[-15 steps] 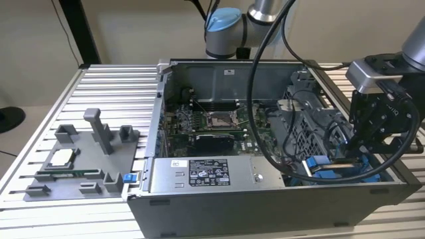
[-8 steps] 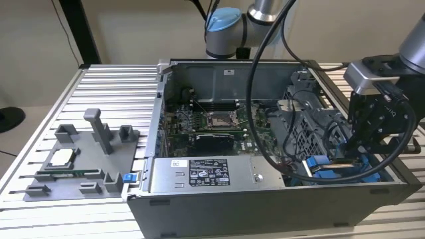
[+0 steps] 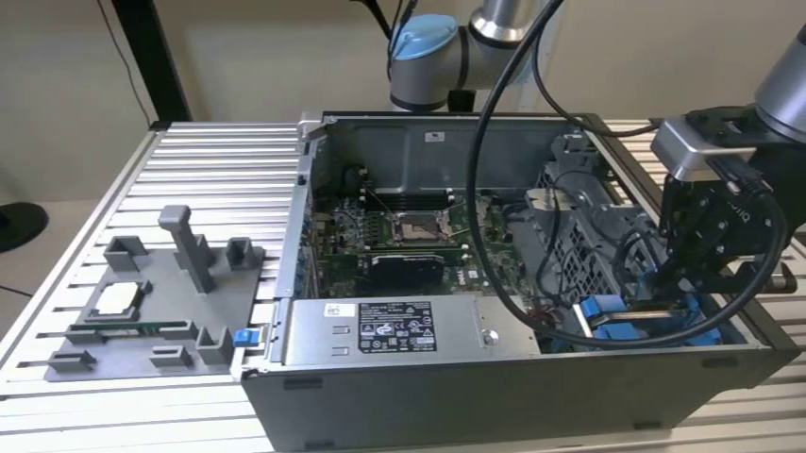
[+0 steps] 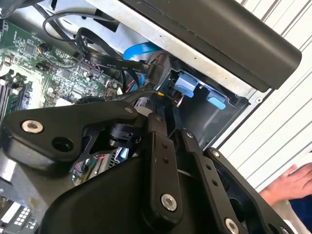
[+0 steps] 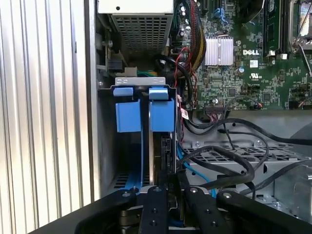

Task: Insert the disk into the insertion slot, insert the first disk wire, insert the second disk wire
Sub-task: 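Insert the first disk wire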

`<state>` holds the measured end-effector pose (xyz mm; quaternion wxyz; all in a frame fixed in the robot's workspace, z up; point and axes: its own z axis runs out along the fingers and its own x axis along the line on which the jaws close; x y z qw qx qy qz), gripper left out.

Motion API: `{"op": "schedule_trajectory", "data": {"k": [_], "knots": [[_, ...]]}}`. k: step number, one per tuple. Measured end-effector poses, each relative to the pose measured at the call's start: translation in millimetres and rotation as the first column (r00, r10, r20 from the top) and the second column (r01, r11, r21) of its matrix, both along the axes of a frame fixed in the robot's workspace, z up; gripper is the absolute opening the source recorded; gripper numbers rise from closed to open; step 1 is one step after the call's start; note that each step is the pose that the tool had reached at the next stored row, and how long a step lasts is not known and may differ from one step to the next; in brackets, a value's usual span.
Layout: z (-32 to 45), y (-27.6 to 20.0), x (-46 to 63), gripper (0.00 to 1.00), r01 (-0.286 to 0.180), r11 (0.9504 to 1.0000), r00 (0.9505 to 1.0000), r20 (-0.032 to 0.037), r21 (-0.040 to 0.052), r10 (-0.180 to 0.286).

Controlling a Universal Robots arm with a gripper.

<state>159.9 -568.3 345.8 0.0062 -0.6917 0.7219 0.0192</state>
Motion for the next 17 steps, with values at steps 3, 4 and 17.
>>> {"op": "schedule_trajectory", "data": {"k": [3,4,17], "knots": [[0.0,0.0,0.0,0.00,0.000,1.0000,1.0000,-0.0009,0.0000,0.000],[0.0,0.0,0.0,0.00,0.000,1.0000,1.0000,-0.0014,0.0000,0.000],[-1.9,0.0,0.0,0.00,0.000,1.0000,1.0000,-0.0032,-0.0058,0.000]]}}
